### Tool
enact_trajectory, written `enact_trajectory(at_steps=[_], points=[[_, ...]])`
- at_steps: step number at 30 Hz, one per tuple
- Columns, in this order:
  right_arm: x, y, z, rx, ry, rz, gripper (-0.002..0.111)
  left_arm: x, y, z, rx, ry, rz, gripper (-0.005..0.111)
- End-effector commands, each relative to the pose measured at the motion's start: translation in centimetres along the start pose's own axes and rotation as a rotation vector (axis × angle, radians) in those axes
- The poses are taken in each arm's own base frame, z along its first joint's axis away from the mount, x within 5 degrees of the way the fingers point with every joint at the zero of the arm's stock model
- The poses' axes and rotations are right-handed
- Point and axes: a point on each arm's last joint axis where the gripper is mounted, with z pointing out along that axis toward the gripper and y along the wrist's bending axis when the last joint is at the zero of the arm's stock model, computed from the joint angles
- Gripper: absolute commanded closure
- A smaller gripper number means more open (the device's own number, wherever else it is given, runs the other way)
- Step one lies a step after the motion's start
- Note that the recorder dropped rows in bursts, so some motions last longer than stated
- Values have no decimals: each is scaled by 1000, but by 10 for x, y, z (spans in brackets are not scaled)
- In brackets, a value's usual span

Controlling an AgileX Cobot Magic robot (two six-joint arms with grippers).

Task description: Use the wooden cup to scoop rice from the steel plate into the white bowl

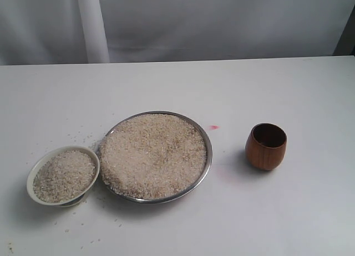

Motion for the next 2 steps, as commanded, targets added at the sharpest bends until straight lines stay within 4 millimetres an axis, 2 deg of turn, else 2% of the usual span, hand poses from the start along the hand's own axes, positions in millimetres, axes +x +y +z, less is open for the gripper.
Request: enact_trajectory(at_steps=[1, 2], points=[[1, 0, 0, 6, 3, 6, 108, 0, 0, 0, 6, -5, 2, 107], [1, 0, 0, 6, 3, 6, 108, 0, 0, 0, 6, -5, 2, 107]])
